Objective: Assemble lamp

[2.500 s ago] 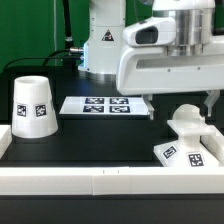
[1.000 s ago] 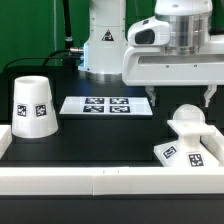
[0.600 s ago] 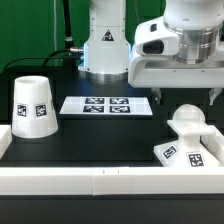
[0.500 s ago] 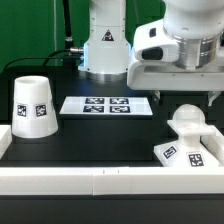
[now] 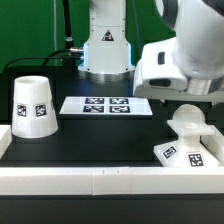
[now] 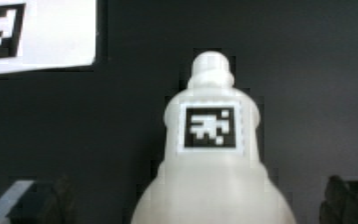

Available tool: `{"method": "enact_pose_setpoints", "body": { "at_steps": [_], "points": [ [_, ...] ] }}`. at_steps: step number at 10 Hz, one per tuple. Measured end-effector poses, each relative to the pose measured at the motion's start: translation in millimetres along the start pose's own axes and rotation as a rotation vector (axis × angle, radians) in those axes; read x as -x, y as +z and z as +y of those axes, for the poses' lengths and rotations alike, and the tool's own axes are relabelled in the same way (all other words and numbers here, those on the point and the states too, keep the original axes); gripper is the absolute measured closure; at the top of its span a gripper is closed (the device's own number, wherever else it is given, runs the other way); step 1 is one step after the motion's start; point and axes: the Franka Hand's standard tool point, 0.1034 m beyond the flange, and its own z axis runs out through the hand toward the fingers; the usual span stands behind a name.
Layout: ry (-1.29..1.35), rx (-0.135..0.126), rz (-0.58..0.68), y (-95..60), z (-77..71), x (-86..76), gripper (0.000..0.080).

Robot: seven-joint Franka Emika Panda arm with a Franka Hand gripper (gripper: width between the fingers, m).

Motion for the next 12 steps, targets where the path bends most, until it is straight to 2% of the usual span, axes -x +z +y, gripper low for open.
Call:
{"method": "enact_pose_setpoints", "body": {
  "at_steps": [1, 3, 7, 12],
  "points": [
    [0.001, 0.000, -0.003, 1.4, 0.1, -1.5, 0.0101],
    [0.002, -0.005, 0.017, 8.0, -8.8, -5.5, 0.0101],
    [0.002, -0.006, 0.046, 27.7, -8.2, -16.0, 0.0101],
    [0.004, -0.008, 0.048, 33.8, -5.5, -21.6, 0.0101]
  ]
}}
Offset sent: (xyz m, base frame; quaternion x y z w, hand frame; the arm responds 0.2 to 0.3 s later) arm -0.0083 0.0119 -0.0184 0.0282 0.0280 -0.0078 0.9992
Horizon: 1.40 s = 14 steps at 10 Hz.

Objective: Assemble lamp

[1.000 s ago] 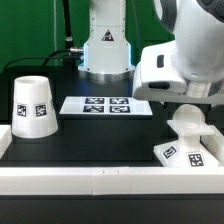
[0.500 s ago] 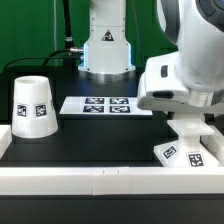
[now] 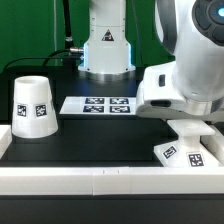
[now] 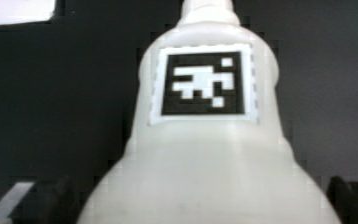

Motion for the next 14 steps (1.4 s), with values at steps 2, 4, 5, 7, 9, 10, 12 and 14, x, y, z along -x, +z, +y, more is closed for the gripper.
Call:
{"method": "enact_pose_setpoints", "body": {
  "at_steps": [2, 4, 5, 7, 9, 10, 12, 14],
  "points": [
    [0.001, -0.001, 0.000, -0.5, 0.5, -0.3, 0.0227],
    [0.001, -0.001, 0.001, -0.6, 0.9, -0.4, 0.0227],
    [0.000, -0.002, 0.001, -3.2, 2.1, 0.4, 0.0227],
    [-0.015, -0.001, -0.021, -26.1, 9.3, 14.2, 0.0227],
    [-0.053, -0.001, -0.053, -56.7, 19.1, 26.5, 0.0226],
    [-0.065, -0.002, -0.048, -74.8, 19.8, 25.3, 0.0226],
    [-0.070, 0.000, 0.000, -73.8, 15.5, 17.6, 0.0226],
    [-0.083, -0.008, 0.062, -77.7, 14.7, 10.2, 0.0226]
  ]
}}
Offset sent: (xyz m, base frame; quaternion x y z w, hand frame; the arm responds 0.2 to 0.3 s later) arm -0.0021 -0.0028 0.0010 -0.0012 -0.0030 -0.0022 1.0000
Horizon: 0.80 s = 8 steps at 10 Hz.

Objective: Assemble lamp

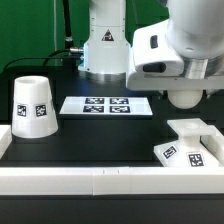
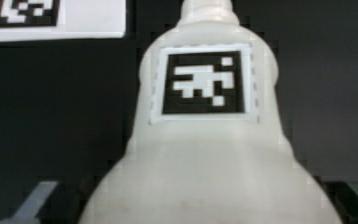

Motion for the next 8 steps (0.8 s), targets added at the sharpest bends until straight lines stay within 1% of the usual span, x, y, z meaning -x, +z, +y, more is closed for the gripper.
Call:
{"method": "enact_pose_setpoints", "body": {
  "at_steps": [1, 2, 3, 4, 5, 6, 7, 8],
  "points": [
    [-0.040, -0.006, 0.103, -8.6, 1.4, -9.0, 0.0225],
    [-0.047, -0.008, 0.159, -20.6, 2.0, -4.3, 0.0225],
    [-0.061, -0.012, 0.194, -36.6, 1.8, -2.6, 0.0225],
    [-0.063, -0.020, 0.270, -53.9, 2.2, -7.7, 0.0225],
    [-0.063, -0.023, 0.333, -63.0, 1.0, -9.6, 0.0225],
    [-0.064, -0.027, 0.431, -66.2, -0.3, -14.6, 0.0225],
    [-0.065, -0.027, 0.503, -64.5, 0.0, -15.1, 0.0225],
    [-0.065, -0.028, 0.549, -64.3, 0.1, -15.5, 0.0225]
  ]
}}
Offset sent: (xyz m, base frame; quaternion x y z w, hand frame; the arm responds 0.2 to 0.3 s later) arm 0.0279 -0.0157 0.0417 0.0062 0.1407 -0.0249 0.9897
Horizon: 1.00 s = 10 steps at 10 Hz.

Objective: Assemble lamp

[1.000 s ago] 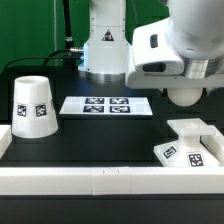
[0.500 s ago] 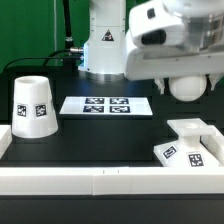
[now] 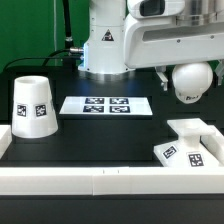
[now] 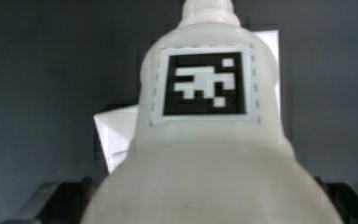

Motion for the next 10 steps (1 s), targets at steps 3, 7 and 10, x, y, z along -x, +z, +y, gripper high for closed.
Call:
{"method": "enact_pose_setpoints", "body": {
  "at_steps": [3, 7, 10],
  "points": [
    [-0.051, 0.007, 0.186, -16.0, 3.5, -13.3, 0.0225],
    [-0.083, 0.008, 0.504, -37.4, 4.4, -38.3, 0.0225],
    [-0.162, 0.039, 0.611, -33.7, 9.5, -38.1, 0.0225]
  ]
}}
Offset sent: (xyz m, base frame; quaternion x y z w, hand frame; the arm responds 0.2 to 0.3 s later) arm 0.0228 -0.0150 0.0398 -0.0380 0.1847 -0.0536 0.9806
